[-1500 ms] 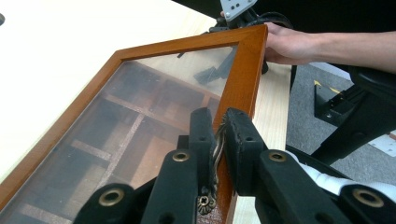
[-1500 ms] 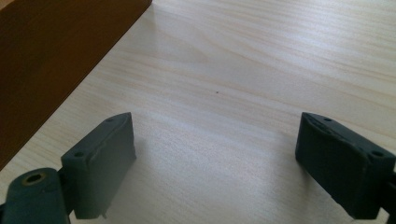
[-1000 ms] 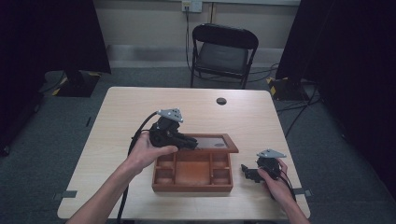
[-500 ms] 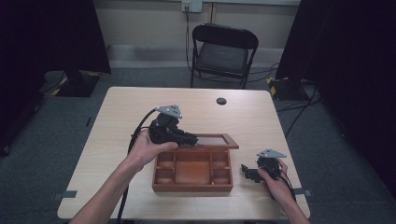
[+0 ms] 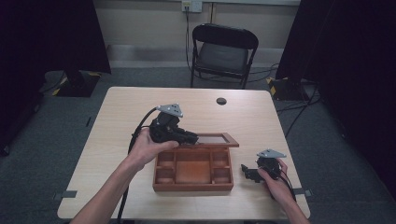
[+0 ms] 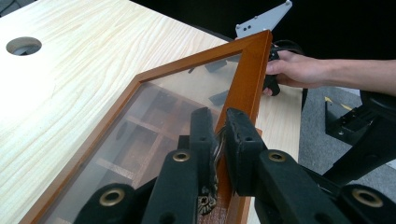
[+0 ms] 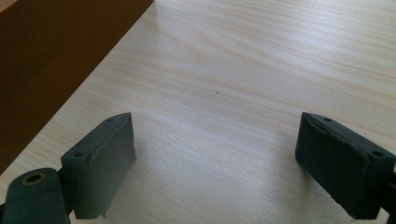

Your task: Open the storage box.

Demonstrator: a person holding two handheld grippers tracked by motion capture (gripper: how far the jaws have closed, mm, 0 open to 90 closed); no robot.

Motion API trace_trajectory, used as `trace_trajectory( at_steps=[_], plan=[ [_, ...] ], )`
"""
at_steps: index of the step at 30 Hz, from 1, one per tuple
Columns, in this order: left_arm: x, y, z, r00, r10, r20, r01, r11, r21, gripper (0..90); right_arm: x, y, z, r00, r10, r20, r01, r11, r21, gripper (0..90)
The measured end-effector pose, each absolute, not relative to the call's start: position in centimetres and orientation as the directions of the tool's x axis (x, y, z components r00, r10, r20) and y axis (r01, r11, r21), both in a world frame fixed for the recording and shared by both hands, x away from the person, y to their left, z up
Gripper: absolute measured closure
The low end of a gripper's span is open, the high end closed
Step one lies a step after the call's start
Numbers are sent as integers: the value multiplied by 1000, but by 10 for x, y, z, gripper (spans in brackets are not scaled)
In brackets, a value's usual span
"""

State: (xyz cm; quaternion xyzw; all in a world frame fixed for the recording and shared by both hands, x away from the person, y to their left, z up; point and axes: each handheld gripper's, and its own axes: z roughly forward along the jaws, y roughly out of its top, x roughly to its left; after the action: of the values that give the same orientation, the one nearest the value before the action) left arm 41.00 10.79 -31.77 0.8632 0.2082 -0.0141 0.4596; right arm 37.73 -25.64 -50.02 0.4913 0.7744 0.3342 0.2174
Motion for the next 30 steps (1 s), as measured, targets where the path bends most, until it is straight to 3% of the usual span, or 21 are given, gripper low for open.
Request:
trace_trajectory(
  at_steps=[30],
  plan=[
    [416,105,-310,905,377,-196,373,-482,793,823,377,-256,-500,-422,907,-8,616,294,731,112]
  ],
)
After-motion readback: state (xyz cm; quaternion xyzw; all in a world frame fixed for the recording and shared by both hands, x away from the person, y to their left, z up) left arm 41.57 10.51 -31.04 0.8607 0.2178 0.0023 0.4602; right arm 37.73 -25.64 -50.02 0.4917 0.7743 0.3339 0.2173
